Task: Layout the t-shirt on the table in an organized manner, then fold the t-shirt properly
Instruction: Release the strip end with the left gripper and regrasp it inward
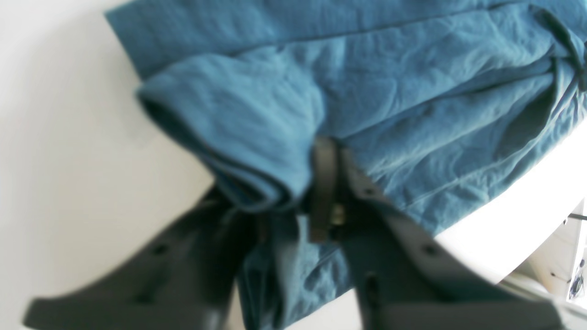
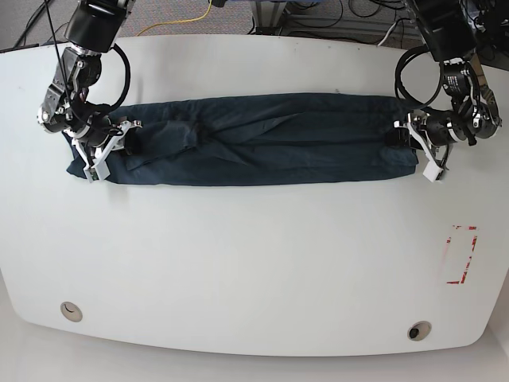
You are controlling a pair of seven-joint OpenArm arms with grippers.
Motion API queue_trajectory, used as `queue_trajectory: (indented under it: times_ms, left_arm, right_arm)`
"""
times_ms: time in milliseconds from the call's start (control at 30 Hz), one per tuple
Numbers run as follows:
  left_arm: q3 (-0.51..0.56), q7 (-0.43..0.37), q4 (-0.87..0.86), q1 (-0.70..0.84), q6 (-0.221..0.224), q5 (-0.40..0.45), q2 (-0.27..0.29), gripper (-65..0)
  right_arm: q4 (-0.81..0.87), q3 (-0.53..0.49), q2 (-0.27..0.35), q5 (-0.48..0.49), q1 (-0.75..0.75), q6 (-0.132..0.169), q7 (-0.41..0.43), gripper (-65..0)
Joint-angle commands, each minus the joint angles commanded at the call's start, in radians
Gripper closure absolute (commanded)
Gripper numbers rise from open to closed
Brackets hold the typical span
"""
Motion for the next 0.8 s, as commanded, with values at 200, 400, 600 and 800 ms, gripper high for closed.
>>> queue_trajectory:
  times_ms: [200, 400, 600, 800]
  left_arm:
    - [0.009, 0.005, 0.152, 0.002, 0.000, -0.002, 0.002, -6.7]
    - [0.114, 0.005, 0.298, 0.006, 0.000, -0.064, -0.003, -1.9]
    - [0.210, 0.048, 0.417, 0.005, 0.000, -0.120, -0.015, -1.7]
    - [0.316, 0.058, 0.500, 0.000, 0.000, -0.120, -0.011, -1.9]
  right_arm:
    - [0.000, 0.000, 0.000, 0.000, 0.000, 0.000, 0.000, -14.0]
    - [0.000, 0.000, 0.000, 0.000, 0.000, 0.000, 0.000, -14.0]
    - [0.000, 0.000, 0.000, 0.000, 0.002, 0.000, 0.000, -14.0]
    - [0.000, 0.000, -0.002, 0.000, 0.003, 0.000, 0.000, -14.0]
